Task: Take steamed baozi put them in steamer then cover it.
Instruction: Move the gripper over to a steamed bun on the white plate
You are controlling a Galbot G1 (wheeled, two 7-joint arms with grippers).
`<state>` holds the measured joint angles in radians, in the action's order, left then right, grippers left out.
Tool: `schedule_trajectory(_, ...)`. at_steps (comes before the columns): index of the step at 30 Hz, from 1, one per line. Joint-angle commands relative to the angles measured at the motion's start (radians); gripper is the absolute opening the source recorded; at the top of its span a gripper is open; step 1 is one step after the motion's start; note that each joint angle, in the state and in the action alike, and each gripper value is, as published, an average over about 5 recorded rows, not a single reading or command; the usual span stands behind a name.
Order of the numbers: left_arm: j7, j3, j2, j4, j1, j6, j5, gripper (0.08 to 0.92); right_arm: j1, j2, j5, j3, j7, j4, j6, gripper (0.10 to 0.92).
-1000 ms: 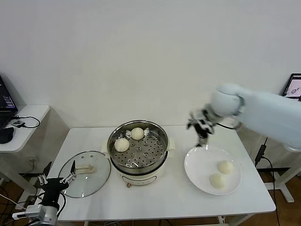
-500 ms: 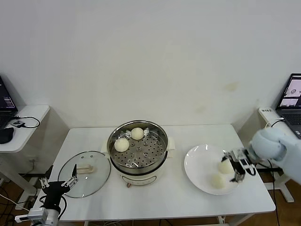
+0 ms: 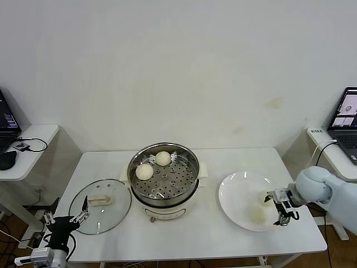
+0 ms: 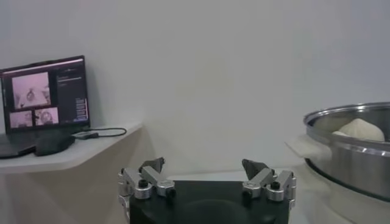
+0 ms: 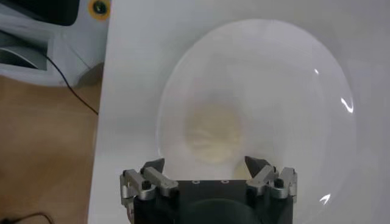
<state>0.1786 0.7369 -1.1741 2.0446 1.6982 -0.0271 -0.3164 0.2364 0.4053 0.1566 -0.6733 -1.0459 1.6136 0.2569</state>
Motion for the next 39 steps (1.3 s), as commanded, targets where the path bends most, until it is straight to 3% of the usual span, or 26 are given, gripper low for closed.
schedule_trajectory(1, 0.0, 0.001, -0.001, -0.002, -0.001, 0.0, 0.001, 0.823, 0.055, 0.069, 0.028, 0.03, 0.012, -0.087, 0.0, 0.823)
schedule_trajectory(17, 0.0, 0.002, 0.0, -0.003, -0.006, 0.0, 0.0, 0.823, 0.052, 0.103, 0.022, 0.022, 0.014, -0.097, 0.022, 0.817)
schedule_trajectory(26, 0.001, 0.001, -0.003, -0.001, -0.007, 0.0, 0.0, 0.823, 0.042, 0.118, 0.019, 0.017, 0.013, -0.103, 0.03, 0.687)
schedule_trajectory(39, 0.001, 0.004, -0.002, 0.002, -0.006, 0.0, -0.002, 0.823, -0.05, 0.109, -0.027, 0.017, -0.001, -0.089, 0.033, 0.635)
